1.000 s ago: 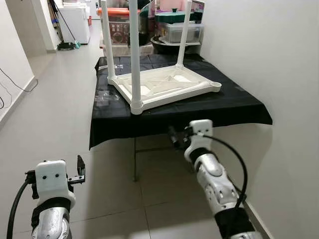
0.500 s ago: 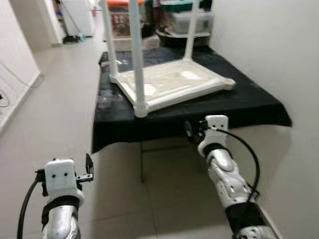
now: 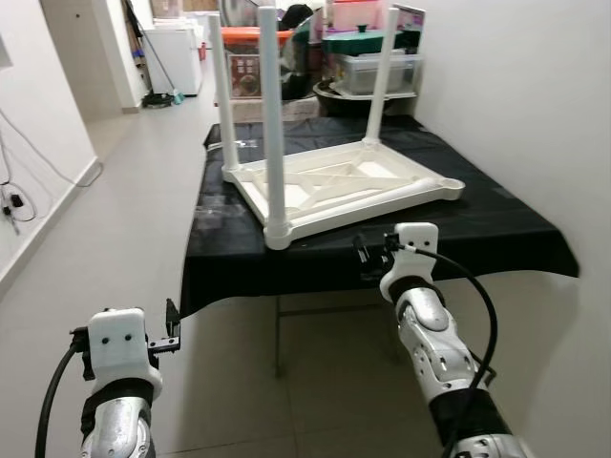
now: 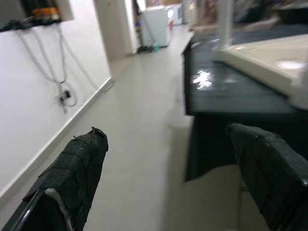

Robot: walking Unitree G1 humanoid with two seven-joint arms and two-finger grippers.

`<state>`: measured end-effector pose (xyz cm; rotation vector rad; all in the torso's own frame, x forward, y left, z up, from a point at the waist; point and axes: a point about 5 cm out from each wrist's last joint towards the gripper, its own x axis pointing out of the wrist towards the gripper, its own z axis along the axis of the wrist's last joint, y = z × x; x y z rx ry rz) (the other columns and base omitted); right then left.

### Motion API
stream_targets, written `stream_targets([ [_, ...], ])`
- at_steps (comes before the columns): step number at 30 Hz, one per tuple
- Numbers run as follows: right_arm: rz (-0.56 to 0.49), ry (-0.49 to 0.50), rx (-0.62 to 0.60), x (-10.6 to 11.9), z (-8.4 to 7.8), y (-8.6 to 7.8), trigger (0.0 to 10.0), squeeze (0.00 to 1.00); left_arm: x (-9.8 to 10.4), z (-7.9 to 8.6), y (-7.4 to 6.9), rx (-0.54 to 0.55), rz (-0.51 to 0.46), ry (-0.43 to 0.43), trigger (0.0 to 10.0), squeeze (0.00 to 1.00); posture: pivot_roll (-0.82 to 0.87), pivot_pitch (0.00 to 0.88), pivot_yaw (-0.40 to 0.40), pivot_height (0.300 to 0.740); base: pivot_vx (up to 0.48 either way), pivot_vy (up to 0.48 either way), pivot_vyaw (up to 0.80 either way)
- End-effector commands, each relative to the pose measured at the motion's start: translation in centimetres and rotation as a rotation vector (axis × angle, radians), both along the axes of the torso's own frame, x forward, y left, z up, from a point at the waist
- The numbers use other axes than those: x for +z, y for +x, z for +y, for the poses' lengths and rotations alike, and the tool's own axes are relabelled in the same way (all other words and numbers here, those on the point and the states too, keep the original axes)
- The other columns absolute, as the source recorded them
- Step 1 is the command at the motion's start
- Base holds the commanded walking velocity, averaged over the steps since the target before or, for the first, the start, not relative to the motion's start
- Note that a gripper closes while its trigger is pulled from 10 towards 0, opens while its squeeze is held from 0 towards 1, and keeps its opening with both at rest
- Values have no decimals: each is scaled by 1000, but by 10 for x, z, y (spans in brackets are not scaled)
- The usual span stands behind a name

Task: Building children table

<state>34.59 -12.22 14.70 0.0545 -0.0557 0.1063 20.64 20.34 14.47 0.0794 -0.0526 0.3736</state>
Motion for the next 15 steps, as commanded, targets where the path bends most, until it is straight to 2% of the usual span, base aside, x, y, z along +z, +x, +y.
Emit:
stream_targets([
  [1, 3, -7, -6, -2, -2, 0, 10000, 0, 2, 0, 1, -2, -8, 6, 10000, 0, 13, 0, -40, 740, 266, 0, 0],
  [15, 8, -2, 12, -4, 0, -1, 10000, 0, 2, -3, 2, -13, -11, 0, 10000, 0, 11, 3, -39, 740, 266, 0, 0],
])
